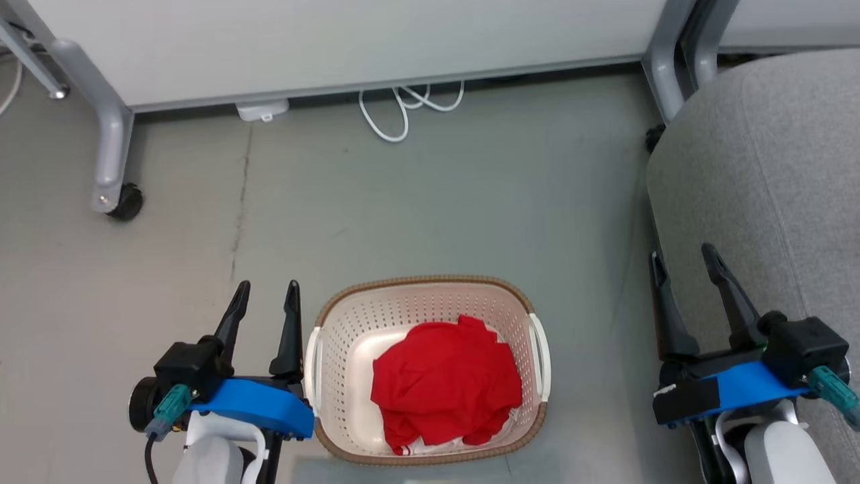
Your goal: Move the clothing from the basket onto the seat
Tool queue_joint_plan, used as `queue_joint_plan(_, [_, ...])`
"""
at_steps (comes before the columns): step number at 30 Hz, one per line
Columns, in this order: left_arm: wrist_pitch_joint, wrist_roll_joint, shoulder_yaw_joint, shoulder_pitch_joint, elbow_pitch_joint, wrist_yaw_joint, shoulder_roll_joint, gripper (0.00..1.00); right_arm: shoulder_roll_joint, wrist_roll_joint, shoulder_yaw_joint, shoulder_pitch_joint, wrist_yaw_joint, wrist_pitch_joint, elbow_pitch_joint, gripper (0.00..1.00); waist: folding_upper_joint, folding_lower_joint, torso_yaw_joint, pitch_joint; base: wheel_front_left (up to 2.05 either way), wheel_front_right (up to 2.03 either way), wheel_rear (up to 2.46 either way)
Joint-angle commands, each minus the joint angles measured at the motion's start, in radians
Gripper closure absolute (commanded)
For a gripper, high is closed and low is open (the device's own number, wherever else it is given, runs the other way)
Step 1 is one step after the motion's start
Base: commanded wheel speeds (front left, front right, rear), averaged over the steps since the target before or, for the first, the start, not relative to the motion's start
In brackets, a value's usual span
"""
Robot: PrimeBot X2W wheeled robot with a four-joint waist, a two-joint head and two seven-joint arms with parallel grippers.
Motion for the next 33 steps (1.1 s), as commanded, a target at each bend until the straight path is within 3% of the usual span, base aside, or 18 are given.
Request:
queue_joint_plan(1, [-0.003, 0.002, -0.014, -0.038, 0.016, -0.003, 0.006, 0.0, 0.0, -0.009, 0.008, -0.037, 0.0, 0.001, -0.014, 0.0, 0.0, -0.0001, -0.034, 0.096, 0.0, 0.0, 0.0])
queue_joint_plan(14, [-0.003, 0.006, -0.18, -0.265, 0.167, -0.003, 0.055, 0.0, 0.0, 0.006, 0.075, -0.214, 0.0, -0.028, -0.064, 0.0, 0.0, -0.0001, -0.176, 0.396, 0.0, 0.0, 0.0])
queue_joint_plan(33, [-0.003, -0.038, -0.422, -0.523, 0.464, -0.003, 0.164, 0.0, 0.001, 0.094, 0.176, -0.321, 0.0, -0.078, -0.11, 0.0, 0.0, -0.0001, -0.326, 0.653, 0.0, 0.0, 0.0])
